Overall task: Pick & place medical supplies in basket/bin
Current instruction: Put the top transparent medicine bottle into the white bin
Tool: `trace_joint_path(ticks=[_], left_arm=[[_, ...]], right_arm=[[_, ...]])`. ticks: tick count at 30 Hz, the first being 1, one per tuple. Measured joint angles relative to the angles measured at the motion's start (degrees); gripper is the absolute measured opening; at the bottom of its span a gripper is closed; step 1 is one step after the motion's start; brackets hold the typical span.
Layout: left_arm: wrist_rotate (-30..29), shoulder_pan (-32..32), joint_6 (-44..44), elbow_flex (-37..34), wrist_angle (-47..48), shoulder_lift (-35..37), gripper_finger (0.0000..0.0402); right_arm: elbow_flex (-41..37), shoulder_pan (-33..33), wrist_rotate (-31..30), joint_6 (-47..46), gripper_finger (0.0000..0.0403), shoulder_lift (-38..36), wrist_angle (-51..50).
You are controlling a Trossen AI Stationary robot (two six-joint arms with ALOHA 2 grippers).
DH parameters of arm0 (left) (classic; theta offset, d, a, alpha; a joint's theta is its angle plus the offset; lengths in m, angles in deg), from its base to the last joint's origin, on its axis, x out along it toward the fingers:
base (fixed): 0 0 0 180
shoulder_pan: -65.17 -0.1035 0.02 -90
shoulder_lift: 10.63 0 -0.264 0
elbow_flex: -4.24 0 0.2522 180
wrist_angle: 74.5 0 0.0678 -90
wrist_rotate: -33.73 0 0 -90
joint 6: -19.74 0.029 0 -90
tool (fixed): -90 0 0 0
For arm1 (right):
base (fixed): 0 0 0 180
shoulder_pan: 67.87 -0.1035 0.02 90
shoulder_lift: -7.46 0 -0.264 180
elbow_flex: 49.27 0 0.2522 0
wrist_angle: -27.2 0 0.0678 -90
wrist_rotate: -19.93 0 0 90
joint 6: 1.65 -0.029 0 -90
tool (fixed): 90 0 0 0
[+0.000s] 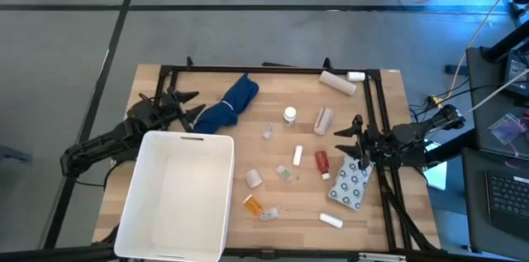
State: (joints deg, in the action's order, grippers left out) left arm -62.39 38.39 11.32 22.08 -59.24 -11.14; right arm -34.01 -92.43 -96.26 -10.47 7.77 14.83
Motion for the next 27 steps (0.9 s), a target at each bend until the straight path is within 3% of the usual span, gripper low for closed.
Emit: trace_joint_path(ticks=[7,27], left_arm=[[-0.83,0.01,-0.84,-0.01,-0.02,0.00,0.0283],[-0.21,0.02,-2.82,0.00,-0.02,0.00,0.0283]], right_arm=[[0.00,0.00,0.11,-4.40,0.0225,0.00,0.04],[0.00,0.02,-2.82,-3.95,0.0225,0.00,0.17]])
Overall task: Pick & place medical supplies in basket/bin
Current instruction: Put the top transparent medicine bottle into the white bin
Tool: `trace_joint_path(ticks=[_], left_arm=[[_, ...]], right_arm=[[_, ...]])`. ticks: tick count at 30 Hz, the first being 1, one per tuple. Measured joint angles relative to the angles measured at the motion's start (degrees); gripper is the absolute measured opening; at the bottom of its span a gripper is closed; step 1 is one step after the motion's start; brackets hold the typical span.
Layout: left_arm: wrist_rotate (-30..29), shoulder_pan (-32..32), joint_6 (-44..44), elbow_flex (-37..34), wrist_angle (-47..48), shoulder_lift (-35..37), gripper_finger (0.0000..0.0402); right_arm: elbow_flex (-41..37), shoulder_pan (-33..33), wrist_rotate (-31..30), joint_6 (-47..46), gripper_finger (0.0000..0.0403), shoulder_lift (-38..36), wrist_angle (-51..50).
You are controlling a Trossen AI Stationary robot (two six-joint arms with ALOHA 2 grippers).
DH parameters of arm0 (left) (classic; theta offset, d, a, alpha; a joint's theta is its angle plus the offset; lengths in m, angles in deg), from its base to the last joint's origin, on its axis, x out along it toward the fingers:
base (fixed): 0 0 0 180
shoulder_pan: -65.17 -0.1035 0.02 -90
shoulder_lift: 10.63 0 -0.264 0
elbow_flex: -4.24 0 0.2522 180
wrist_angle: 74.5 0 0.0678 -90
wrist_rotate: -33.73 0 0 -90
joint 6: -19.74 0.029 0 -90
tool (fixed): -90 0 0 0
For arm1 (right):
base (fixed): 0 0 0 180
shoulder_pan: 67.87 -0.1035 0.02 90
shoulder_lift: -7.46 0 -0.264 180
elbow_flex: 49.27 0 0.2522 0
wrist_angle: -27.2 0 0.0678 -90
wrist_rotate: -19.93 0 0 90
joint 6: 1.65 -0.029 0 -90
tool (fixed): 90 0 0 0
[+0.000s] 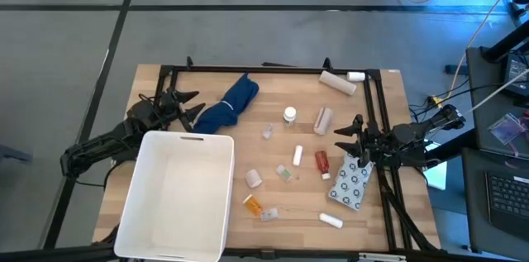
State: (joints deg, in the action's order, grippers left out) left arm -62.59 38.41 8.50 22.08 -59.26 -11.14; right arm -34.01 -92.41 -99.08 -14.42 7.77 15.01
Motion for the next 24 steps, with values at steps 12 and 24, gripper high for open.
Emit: trace_joint_path(ticks=[12,24], left_arm=[[-2.91,-0.01,-3.45,-0.02,-12.10,0.00,0.0283],[-2.64,-0.02,4.37,8.81,-22.21,-0.73,0.0283]], right_arm=[[0.00,0.00,0.00,1.19,0.0225,0.00,0.02],[0.00,0.00,0.01,1.03,0.0225,0.00,0.02]])
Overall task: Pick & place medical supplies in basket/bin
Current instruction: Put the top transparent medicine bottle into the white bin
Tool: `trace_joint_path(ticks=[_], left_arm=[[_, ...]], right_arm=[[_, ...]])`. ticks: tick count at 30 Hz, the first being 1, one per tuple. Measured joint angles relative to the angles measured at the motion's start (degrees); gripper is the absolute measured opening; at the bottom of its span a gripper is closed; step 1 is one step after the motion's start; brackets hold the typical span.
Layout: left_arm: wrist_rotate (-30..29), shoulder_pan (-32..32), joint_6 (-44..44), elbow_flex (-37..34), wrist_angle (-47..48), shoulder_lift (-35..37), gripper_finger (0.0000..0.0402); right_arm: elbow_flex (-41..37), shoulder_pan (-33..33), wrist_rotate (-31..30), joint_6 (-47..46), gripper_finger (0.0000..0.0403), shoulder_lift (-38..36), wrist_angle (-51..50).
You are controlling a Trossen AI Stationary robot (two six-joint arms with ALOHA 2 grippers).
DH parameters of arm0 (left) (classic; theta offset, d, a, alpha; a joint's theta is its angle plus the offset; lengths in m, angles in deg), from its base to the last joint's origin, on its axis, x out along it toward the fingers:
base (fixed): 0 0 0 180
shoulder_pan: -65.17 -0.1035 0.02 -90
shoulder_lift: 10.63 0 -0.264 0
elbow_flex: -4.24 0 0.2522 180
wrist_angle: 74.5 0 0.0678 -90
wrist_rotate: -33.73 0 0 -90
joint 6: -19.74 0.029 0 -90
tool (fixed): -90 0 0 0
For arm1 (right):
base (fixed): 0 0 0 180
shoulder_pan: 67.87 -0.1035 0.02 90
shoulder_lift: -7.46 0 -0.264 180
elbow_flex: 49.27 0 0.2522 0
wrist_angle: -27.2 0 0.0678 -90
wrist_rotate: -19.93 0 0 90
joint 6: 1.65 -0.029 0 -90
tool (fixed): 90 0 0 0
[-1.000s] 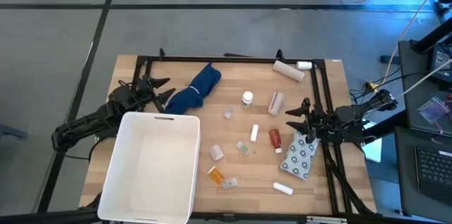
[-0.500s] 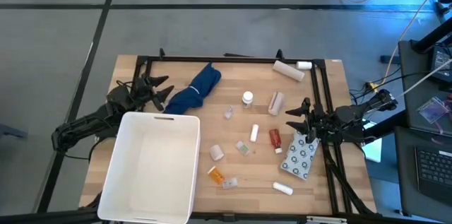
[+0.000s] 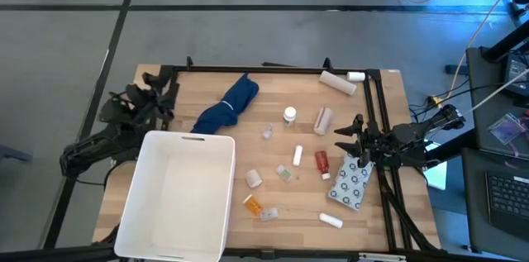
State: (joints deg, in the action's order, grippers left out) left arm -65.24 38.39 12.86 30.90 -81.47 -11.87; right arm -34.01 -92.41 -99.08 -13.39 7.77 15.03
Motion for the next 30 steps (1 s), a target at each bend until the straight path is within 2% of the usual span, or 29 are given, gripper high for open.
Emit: trace_joint_path(ticks=[4,9,15,20,23,26,30], left_arm=[[0.48,0.00,0.15,6.73,4.38,-3.56,0.0283],[3.81,0.00,0.10,15.32,7.97,-13.42,0.0277],[11.81,0.13,-4.12,26.44,8.54,-30.85,0.0260],[19.84,0.37,-10.06,38.54,11.48,-46.73,0.0248],[21.62,1.93,-10.40,46.64,13.47,-55.96,0.0243],[22.04,3.70,-9.54,56.25,18.54,-64.32,0.0242],[22.66,5.88,-6.11,69.77,33.09,-74.53,0.0242]], right_arm=[[0.00,-0.02,-0.01,0.01,0.0225,0.00,0.00],[0.00,0.00,-0.01,0.17,0.0225,0.00,0.00],[0.00,-0.02,0.01,0.21,0.0225,0.00,0.00],[0.00,-0.01,0.01,0.09,0.0225,0.00,0.00],[0.00,0.00,0.01,0.20,0.0225,0.00,0.00],[0.00,-0.01,0.01,0.21,0.0225,0.00,0.00],[0.00,0.00,0.03,0.02,0.0225,0.00,0.00]])
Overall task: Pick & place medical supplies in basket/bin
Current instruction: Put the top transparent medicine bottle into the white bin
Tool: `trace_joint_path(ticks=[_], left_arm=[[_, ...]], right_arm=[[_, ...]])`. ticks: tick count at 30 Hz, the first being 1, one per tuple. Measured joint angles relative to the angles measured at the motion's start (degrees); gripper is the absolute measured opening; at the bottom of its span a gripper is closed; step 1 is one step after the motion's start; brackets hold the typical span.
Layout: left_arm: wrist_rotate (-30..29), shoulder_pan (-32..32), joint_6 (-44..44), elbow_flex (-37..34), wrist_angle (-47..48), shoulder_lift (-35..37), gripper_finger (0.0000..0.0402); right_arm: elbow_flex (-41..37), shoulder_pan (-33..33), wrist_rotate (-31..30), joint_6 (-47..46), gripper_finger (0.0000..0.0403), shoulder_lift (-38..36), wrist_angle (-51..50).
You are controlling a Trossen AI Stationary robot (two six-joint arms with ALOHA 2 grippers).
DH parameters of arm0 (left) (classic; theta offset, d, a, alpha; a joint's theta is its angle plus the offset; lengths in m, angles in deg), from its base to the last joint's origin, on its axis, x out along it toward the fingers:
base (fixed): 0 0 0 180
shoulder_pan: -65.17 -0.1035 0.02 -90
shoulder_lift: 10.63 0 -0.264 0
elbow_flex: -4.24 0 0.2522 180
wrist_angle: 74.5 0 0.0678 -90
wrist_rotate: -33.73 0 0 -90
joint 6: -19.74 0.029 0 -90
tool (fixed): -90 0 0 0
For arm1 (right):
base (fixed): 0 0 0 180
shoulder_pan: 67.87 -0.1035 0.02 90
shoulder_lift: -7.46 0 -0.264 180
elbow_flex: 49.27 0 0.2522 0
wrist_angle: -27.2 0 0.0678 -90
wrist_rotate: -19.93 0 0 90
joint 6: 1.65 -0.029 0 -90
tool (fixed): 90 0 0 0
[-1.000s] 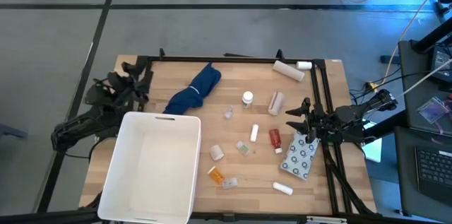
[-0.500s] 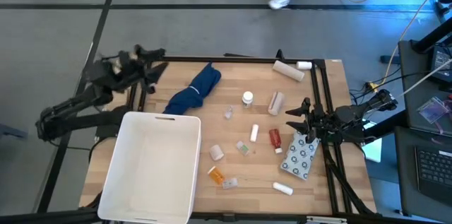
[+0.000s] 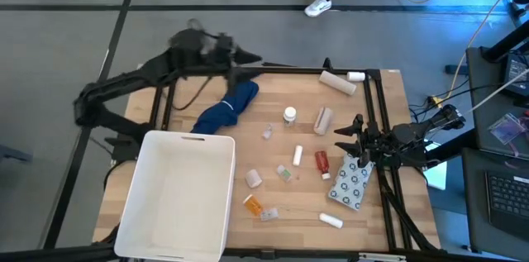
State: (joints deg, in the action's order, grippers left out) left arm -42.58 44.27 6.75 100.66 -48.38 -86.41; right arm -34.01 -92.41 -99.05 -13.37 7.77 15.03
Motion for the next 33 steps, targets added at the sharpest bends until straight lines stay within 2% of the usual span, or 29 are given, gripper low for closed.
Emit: trace_joint_path(ticks=[5,9,12,22,33], left_arm=[[-2.26,2.05,-0.02,13.57,19.44,-10.72,0.0242],[-5.37,3.41,-1.25,17.80,25.39,-17.25,0.0242],[-6.35,4.26,-1.95,18.31,27.54,-21.15,0.0242],[-6.66,6.06,-13.54,18.33,40.61,-32.69,0.0242],[-6.91,7.39,-19.25,18.33,42.42,-43.52,0.0242]], right_arm=[[0.00,-0.02,0.03,-0.11,0.0225,0.00,0.00],[0.00,-0.02,0.03,-0.03,0.0225,0.00,0.00],[0.00,-0.02,0.03,0.01,0.0225,0.00,0.00],[0.00,-0.02,0.07,0.08,0.0225,0.00,0.00],[0.00,-0.02,0.07,0.21,0.0225,0.01,-0.02]])
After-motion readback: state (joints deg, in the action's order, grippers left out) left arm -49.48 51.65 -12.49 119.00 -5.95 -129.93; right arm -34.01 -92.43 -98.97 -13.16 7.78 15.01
